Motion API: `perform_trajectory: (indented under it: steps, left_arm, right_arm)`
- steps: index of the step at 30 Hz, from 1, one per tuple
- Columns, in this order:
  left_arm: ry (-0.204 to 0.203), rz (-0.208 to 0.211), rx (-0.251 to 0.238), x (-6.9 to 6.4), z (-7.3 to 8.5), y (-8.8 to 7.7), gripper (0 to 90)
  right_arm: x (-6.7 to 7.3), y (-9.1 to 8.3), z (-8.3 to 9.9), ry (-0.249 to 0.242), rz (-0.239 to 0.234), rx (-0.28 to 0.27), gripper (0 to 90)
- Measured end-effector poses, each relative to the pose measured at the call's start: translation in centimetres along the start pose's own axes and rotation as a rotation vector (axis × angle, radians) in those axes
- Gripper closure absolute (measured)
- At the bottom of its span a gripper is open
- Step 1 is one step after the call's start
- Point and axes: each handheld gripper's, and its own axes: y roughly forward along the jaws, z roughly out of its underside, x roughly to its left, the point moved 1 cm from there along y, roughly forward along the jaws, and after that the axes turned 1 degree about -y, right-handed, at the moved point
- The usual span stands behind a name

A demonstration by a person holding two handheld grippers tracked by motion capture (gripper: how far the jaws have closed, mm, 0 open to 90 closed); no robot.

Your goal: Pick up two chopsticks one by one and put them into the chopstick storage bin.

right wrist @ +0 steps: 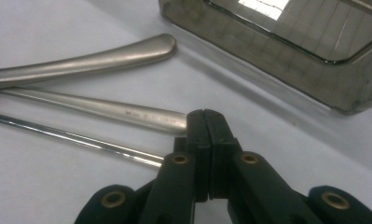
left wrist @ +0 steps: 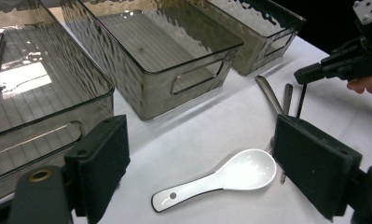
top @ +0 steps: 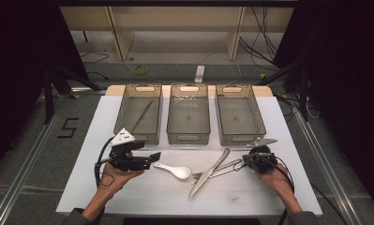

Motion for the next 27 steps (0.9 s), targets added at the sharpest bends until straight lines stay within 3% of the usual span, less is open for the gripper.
perform_trajectory:
  steps: [21,27]
  left_arm:
    - [0.026,-0.009,0.006,-0.13,0.05,0.11,18.2]
    - [0.03,-0.008,0.008,-0.16,0.05,0.1,18.2]
  right_arm:
    - [-0.3,0.04,0.25,0.021,-0.029,0.047,90.0]
    - [-0.25,-0.13,0.16,-0.003,-0.049,0.054,86.4]
